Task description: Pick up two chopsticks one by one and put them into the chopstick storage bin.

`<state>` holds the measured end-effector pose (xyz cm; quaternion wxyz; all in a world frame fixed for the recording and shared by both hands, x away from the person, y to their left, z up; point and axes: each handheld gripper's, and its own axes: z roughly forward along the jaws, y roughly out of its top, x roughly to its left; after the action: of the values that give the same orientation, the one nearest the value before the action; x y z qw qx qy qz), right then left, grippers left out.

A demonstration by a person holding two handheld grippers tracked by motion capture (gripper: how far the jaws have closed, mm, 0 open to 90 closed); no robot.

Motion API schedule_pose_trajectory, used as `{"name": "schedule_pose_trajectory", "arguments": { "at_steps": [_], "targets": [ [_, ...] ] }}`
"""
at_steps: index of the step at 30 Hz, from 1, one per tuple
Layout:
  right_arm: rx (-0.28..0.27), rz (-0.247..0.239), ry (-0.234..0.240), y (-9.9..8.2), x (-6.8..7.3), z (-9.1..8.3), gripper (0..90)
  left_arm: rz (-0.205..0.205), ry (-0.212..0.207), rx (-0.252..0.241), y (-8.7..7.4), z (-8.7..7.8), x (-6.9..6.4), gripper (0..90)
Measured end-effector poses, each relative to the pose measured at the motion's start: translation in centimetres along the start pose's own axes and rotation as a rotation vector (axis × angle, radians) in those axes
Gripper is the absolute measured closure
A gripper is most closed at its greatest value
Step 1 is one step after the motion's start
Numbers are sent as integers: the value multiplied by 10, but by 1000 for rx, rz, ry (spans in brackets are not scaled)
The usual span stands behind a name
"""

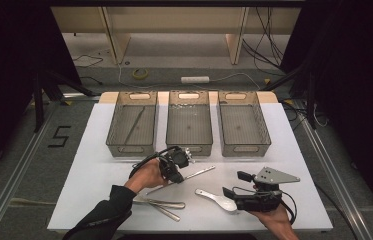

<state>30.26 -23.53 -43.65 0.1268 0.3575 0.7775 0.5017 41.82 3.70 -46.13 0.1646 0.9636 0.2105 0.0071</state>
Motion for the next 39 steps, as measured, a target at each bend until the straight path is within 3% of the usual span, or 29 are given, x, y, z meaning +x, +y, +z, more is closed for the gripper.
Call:
{"name": "schedule_pose_trajectory", "arguments": {
  "at_steps": [11,25,30,34,39],
  "targets": [
    [1,0,-2,0,0,0,226,-27,-6,-69,-2,-17,7,857],
    [3,0,-2,0,0,0,226,-20,-22,-200,-1,-66,4,856],
    [1,0,-2,0,0,0,226,-51,-22,-253,-5,-79,9,856],
    [2,-1,-3,0,0,0,226,-75,1,-284,-11,-90,17,856],
    [1,-1,-3,0,0,-1,226,-140,43,-363,-21,-106,30,856]
  ]
}}
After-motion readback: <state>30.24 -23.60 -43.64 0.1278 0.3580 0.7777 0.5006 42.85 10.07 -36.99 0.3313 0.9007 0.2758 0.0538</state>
